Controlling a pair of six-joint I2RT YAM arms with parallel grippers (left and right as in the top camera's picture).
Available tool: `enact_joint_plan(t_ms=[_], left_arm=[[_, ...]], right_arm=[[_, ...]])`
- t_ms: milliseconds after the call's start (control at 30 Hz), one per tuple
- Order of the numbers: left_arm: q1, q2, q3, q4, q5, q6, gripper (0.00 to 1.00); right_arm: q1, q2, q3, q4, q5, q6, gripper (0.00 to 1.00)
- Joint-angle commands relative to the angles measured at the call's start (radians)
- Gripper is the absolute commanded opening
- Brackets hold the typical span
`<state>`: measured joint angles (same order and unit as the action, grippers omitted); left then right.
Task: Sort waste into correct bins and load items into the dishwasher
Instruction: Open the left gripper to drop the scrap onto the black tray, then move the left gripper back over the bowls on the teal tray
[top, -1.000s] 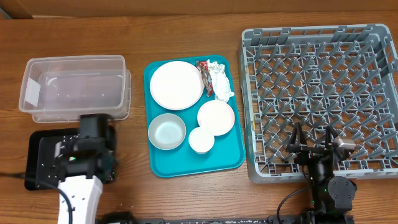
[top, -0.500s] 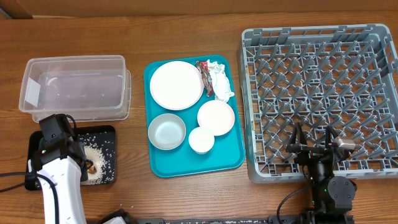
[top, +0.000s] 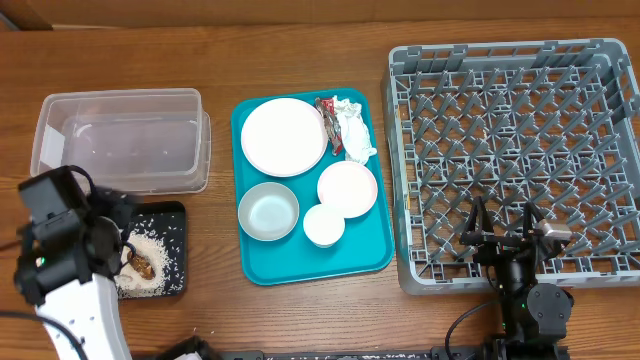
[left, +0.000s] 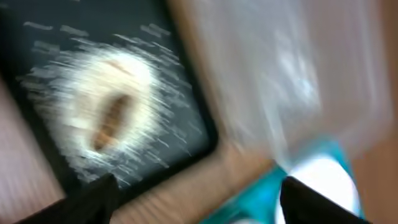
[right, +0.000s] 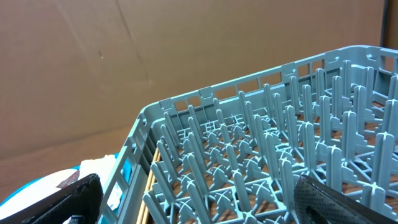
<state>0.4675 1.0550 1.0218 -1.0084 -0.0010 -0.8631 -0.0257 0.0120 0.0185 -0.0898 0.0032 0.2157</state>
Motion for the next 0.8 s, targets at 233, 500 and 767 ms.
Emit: enact_joint_plan(t_ms=[233, 500, 767], left_arm=[[-0.145, -0.028, 0.019, -0.05, 0.747, 0.679, 0.93], [-0.5, -0.027, 0.019, -0.05, 0.527, 0.657, 0.93], [-0.885, -0.01, 0.019, -0.031, -0.006, 0.326, 0.83]], right_arm=[[-0.003, -0.009, -0.011, 0.006, -0.005, -0.004, 1.0], [-0.003, -0.009, -0.011, 0.006, -0.005, -0.004, 1.0], [-0.003, -0.009, -0.011, 0.006, -0.005, -0.004, 1.0]])
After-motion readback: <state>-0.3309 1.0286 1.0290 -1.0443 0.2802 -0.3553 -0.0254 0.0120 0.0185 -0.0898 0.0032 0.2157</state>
